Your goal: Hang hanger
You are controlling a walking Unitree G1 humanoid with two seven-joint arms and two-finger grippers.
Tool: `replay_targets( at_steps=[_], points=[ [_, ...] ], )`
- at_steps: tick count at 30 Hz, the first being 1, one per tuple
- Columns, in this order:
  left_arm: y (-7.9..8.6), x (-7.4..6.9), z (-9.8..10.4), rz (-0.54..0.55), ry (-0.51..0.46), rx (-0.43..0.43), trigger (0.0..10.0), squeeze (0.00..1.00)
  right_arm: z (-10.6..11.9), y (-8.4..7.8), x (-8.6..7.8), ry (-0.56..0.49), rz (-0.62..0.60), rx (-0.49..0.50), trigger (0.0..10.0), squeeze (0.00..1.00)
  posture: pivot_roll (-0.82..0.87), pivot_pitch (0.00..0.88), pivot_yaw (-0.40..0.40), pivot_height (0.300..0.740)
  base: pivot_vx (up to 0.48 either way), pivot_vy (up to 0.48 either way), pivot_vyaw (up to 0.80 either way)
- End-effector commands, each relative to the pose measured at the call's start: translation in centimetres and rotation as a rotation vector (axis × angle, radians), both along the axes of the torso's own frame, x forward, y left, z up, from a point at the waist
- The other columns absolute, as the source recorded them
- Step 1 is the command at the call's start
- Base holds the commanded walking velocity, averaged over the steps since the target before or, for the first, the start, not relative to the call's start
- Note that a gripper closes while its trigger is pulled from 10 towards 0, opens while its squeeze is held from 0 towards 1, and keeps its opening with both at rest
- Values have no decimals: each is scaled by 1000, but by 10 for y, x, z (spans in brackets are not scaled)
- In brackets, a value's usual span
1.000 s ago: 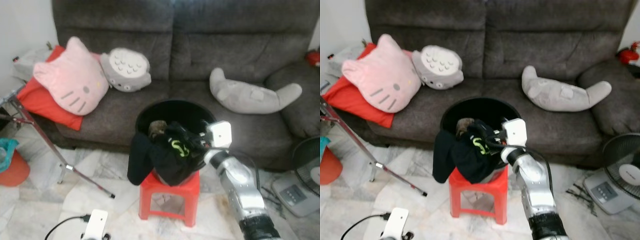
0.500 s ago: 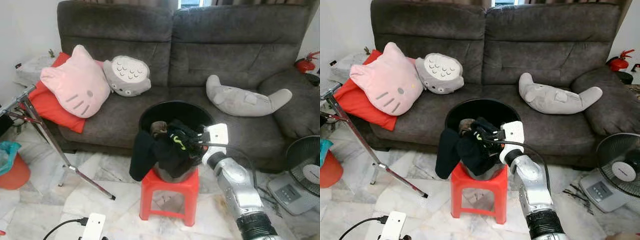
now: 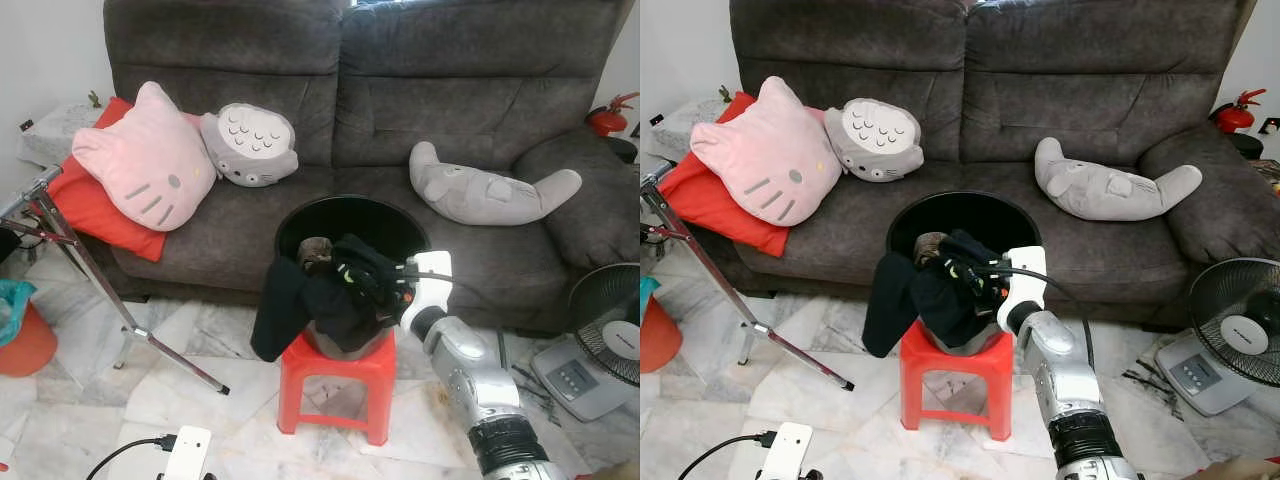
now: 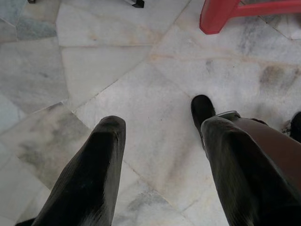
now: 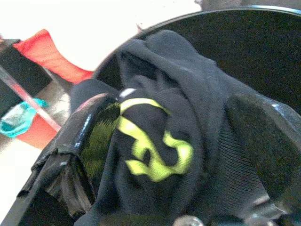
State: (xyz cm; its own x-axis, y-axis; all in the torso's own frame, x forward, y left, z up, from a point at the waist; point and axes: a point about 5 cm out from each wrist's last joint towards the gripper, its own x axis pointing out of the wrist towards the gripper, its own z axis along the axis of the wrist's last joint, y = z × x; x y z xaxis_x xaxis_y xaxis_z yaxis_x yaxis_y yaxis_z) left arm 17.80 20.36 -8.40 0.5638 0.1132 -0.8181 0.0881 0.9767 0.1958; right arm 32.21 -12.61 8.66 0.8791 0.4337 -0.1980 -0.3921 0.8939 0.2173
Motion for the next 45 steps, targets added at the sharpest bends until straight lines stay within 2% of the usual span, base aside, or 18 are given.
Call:
replay_targets(
  at_steps=[1, 5, 18, 20, 21, 24, 27, 32, 33, 35, 36, 37, 39, 41, 45],
  points=[
    [2, -3, -1, 5, 11, 11, 10000, 0, 11, 9, 3, -31, 53, 24, 10000, 0, -63, 0, 21, 740, 0, 0, 0],
    [3, -2, -1, 6, 12, 12, 10000, 0, 13, 17, -1, -50, 129, 33, 10000, 0, -64, 0, 21, 740, 0, 0, 0],
    [4, -1, 0, 4, 14, 12, 10000, 0, 10, 14, -7, -37, 185, 22, 10000, 0, -68, 0, 24, 740, 0, 0, 0],
    [4, -1, 0, 5, 14, 15, 10000, 0, 24, 5, -2, -125, 76, 76, 10000, 0, -70, 0, 26, 740, 0, 0, 0],
    [4, -1, 0, 5, 14, 15, 10000, 0, 24, 5, -2, -125, 76, 76, 10000, 0, -70, 0, 26, 740, 0, 0, 0],
    [4, -1, 0, 2, 15, 17, 10000, 0, 44, -2, -2, -247, 34, 124, 10000, 0, -70, 0, 26, 740, 0, 0, 0],
    [4, -2, 0, -1, 16, 16, 10000, 0, 48, -3, -3, -281, 25, 133, 10000, 0, -70, 0, 26, 740, 0, 0, 0],
    [4, -1, 0, -1, 16, 15, 10000, 0, 34, -10, 0, -207, -52, 88, 10000, 0, -72, 0, 29, 740, 0, 0, 0],
    [3, -2, -1, -1, 17, 15, 10000, 0, 23, -17, 2, -146, -112, 62, 10000, 0, -68, 0, 28, 740, 0, 0, 0],
    [4, -2, -1, 0, 17, 15, 10000, 0, 15, -21, 3, -101, -143, 52, 10000, 0, -68, 0, 30, 740, 0, 0, 0],
    [4, -2, -1, 0, 18, 16, 10000, 0, 9, -22, 3, -60, -150, 27, 10000, 0, -68, 0, 30, 740, 0, 0, 0],
    [4, -3, -1, -1, 20, 17, 10000, 0, 1, -25, 3, -27, -157, -43, 10000, 0, -70, 0, 31, 740, 0, 0, 0],
    [5, -3, -1, -3, 21, 18, 10000, 0, -5, -26, 3, -7, -156, -71, 10000, 0, -70, 0, 31, 740, 0, 0, 0],
    [5, -3, -1, -2, 22, 19, 10000, 0, -4, -26, 4, -14, -161, -35, 10000, 0, -70, 0, 31, 740, 0, 0, 0],
    [5, -4, -1, -3, 23, 21, 10000, 0, -3, -22, 6, -17, -140, -36, 10000, 0, -63, 0, 30, 740, 0, 0, 0]
  ],
)
